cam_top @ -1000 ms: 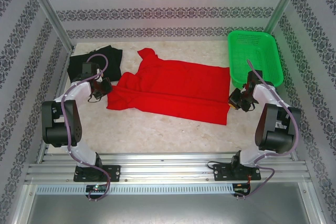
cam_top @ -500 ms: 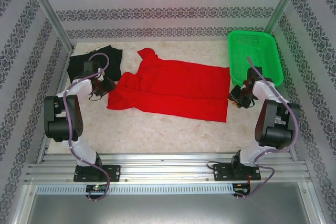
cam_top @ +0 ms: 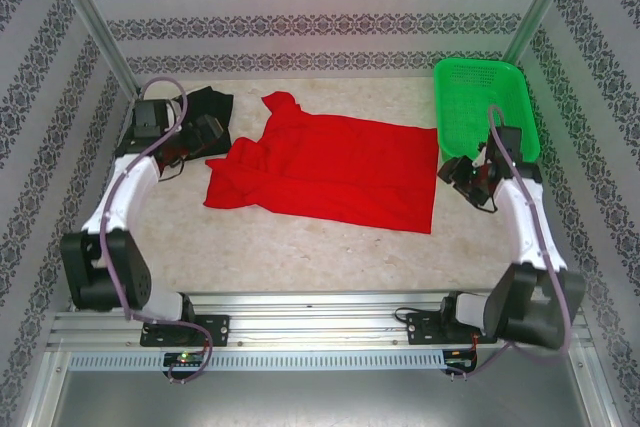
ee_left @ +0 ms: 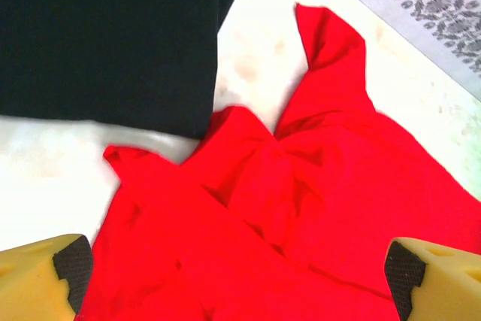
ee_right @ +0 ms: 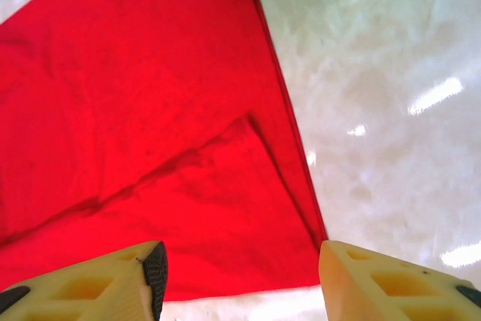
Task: Fold and stack the t-shirts
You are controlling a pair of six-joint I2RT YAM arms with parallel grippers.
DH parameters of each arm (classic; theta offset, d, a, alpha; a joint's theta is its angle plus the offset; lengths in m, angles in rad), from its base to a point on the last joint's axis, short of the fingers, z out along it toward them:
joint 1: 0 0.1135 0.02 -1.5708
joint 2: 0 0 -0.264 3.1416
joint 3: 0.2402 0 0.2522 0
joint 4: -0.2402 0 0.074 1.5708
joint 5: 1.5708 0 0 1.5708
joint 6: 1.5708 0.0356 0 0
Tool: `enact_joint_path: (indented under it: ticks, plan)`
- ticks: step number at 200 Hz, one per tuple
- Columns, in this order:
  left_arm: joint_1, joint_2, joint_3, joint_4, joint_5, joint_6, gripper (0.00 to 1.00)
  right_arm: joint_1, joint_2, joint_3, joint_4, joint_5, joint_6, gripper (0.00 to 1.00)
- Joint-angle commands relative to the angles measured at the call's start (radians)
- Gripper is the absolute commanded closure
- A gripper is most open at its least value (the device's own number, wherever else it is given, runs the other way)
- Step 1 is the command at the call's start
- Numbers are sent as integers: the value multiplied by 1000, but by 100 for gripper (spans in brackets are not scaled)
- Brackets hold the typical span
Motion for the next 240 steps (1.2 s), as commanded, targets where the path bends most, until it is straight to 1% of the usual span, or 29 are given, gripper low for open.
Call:
enact_joint_path:
  ticks: [1,19,45,67,98,116,151,166,184,216,240]
  plan:
    - [7,-76,-144,-107,-19,-26,0,8,-37,-137,-32,-43,39,44]
    - [6,-96,-212,-92,-1,-29,0,8,-20,-161,3,-60,23,45]
    - [-2,-93,-226,-31,12,-19,0,11,54,-100,43,-58,-21,49]
    - [-15,-9,-147,-30,15,16,0,23,158,-20,41,-56,-49,52]
    - [-45,132,-24,-30,-14,59,1,75,289,50,55,-36,-62,53]
    - [-52,205,24,-2,-9,54,1,104,345,80,75,-4,-55,53]
    - [-69,323,115,28,-4,51,3,125,431,124,102,24,-45,53]
    - [-74,367,164,-15,-16,59,7,123,458,144,97,31,-53,53]
    - [-74,369,196,-86,-28,53,7,123,474,159,82,41,-63,54]
    - [-67,311,158,-206,-83,41,10,123,485,166,78,38,-63,54]
    - [-62,330,141,-228,-104,30,11,126,501,175,73,46,-70,53]
